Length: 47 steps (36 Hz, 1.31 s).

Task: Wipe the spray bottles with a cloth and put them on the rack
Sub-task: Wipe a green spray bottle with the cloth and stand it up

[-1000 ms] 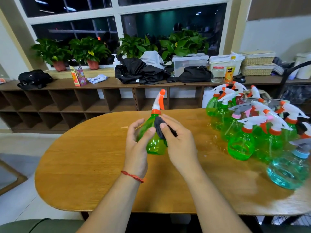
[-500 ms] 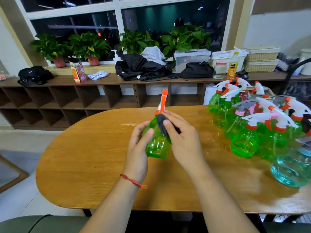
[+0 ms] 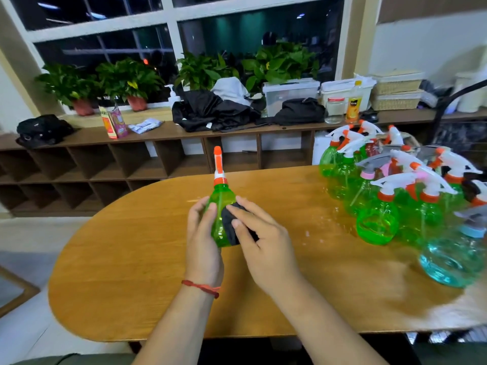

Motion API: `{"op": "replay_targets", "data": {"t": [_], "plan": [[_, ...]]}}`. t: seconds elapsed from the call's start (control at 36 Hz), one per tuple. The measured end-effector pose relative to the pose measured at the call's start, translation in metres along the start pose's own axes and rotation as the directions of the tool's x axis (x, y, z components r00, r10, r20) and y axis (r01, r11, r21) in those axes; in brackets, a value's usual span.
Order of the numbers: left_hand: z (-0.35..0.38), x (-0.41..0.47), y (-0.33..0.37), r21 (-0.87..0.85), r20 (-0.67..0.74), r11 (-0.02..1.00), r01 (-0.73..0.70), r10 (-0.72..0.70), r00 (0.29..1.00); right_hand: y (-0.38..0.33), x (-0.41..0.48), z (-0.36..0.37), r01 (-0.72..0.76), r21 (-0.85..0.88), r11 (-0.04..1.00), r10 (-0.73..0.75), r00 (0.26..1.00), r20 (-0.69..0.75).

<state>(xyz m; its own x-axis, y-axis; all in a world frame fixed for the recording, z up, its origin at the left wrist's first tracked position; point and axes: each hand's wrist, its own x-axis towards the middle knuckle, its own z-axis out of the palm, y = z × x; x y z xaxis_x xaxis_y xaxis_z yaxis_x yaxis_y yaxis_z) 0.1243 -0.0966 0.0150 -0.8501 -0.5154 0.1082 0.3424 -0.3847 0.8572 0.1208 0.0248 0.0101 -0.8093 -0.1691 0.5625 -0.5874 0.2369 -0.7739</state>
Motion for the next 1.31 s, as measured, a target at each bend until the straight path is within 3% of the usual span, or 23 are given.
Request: {"op": "replay_targets", "data": {"t": [0.19,0.31,0.39,0.47,0.56,0.75,0.94,1.11,1.22,1.31], "plan": [[-0.002,-0.004,-0.008,0.135,0.151,0.988,-0.074,0.053,0.987,0.001,0.041,-0.012,-0.096,0.119,0.988,0.098,0.995,-0.009],[0.001,-0.005,-0.005,0.062,0.110,0.997,-0.049,0.042,0.993,-0.004,0.029,-0.007,-0.062,0.119,0.991,0.068,0.997,-0.043],[0.008,-0.004,0.003,-0.088,0.054,0.993,0.074,-0.069,0.996,-0.007,0.013,0.000,-0.012,0.076,0.997,0.018,0.997,-0.069],[0.009,-0.002,0.018,-0.270,0.130,0.909,0.319,-0.294,0.947,-0.011,-0.004,0.008,0.059,0.011,0.998,-0.059,0.998,-0.039],[0.004,0.002,0.025,-0.336,0.194,0.852,0.401,-0.354,0.915,-0.014,-0.009,0.009,0.089,0.007,0.996,-0.089,0.996,-0.011],[0.009,0.001,0.021,-0.275,0.159,0.913,0.301,-0.266,0.951,-0.019,0.031,-0.004,-0.005,0.074,0.997,0.007,0.999,-0.034],[0.011,0.001,0.009,0.060,0.164,0.992,0.110,-0.118,0.979,-0.004,0.052,-0.010,-0.087,0.116,0.989,0.097,0.992,-0.082],[0.014,-0.010,0.006,0.282,0.195,0.959,-0.039,-0.017,0.981,-0.002,0.040,-0.009,-0.079,0.108,0.991,0.090,0.991,-0.101],[0.016,-0.011,0.006,0.158,0.149,0.987,-0.024,0.000,0.989,-0.006,0.028,-0.011,-0.035,0.057,0.998,0.039,0.997,-0.073],[0.017,-0.010,0.010,-0.032,0.123,0.995,0.098,-0.093,0.988,-0.007,0.007,-0.004,0.050,-0.011,0.999,-0.050,0.998,-0.049]]}}
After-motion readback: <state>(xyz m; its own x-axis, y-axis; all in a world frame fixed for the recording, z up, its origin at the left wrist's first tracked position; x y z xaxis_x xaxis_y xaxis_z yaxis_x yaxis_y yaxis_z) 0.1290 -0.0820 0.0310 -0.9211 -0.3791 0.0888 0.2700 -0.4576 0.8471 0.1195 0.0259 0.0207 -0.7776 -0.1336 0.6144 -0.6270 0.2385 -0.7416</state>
